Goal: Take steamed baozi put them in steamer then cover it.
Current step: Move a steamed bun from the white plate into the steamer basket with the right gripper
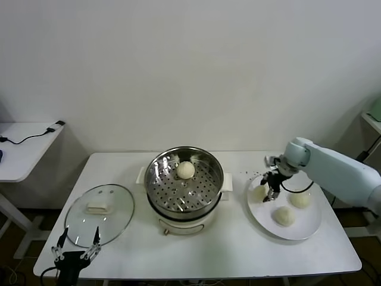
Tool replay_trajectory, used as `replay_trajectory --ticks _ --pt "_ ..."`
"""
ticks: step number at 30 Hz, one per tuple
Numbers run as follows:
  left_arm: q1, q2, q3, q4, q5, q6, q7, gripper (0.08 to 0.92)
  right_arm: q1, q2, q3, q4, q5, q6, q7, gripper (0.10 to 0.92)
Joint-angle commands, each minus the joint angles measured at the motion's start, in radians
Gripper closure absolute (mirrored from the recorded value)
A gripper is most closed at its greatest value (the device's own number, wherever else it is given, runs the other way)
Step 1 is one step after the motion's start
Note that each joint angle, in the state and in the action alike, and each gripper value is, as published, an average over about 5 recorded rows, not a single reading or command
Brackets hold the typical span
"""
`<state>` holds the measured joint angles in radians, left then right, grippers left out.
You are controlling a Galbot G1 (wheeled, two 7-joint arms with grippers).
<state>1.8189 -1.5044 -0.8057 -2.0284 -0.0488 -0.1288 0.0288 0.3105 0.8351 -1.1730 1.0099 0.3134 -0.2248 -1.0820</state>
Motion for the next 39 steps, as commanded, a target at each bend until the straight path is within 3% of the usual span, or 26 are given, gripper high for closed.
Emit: replay_trajectory --ticks 1,7,20,39 --pt "0.002 -0.001 0.012 -0.006 0.002 0.001 0.000 0.177 0.388 0.049 -0.261 0.011 0.280 -0.004 -0.001 0.347" --pt "-0.002 0.001 0.041 -0.012 0.015 0.001 0.000 0.177 0.561 0.195 -0.367 0.005 0.470 -0.021 0.004 0.347" --pt "0.006 0.014 0.064 -0.028 0.017 -0.003 -0.001 0.177 0.512 0.532 -0.371 0.030 0.694 -0.134 0.142 0.347" --pt "-0.005 0.011 0.060 -0.016 -0.005 0.007 0.000 0.177 0.277 0.678 -0.409 0.015 0.599 -0.169 0.212 0.345"
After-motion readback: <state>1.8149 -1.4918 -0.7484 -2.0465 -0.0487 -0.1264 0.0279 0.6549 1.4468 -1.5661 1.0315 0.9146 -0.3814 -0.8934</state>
